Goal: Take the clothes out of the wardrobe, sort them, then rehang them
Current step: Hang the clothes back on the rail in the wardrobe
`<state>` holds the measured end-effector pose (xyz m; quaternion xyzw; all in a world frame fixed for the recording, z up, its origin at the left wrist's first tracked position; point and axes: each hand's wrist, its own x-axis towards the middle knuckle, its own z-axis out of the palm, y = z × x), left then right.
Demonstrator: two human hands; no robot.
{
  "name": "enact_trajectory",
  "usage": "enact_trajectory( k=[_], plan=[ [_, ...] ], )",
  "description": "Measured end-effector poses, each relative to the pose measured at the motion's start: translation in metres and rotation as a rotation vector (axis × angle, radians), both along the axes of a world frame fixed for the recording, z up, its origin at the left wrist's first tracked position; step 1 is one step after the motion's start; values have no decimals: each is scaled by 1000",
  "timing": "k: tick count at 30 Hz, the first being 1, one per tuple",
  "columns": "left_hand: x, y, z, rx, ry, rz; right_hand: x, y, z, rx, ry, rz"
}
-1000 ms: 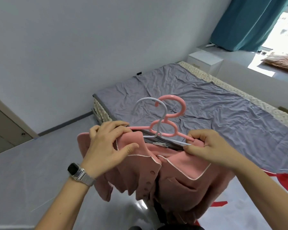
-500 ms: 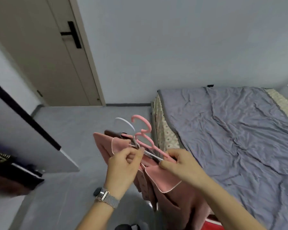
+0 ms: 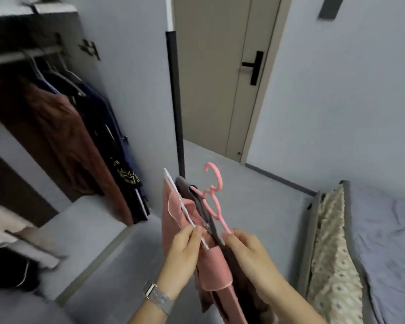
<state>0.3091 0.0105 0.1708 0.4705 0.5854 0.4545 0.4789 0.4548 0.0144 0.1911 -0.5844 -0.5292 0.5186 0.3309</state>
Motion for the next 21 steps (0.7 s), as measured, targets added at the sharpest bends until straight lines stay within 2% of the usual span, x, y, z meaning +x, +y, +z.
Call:
enact_trajectory(
  k=[5,10,15,21],
  plan=[
    [-85,21,16,21,-23,268,-83,61,-2,3,24,157],
    [-177,46,18,-19,-57,535,-155,123,-8,110,-33,278],
    [-257,71,21,-19,-102,708,-222,195,-11,174,13,304],
    [-321,108,36,55,-109,907,-303,263,4,222,45,635]
  ],
)
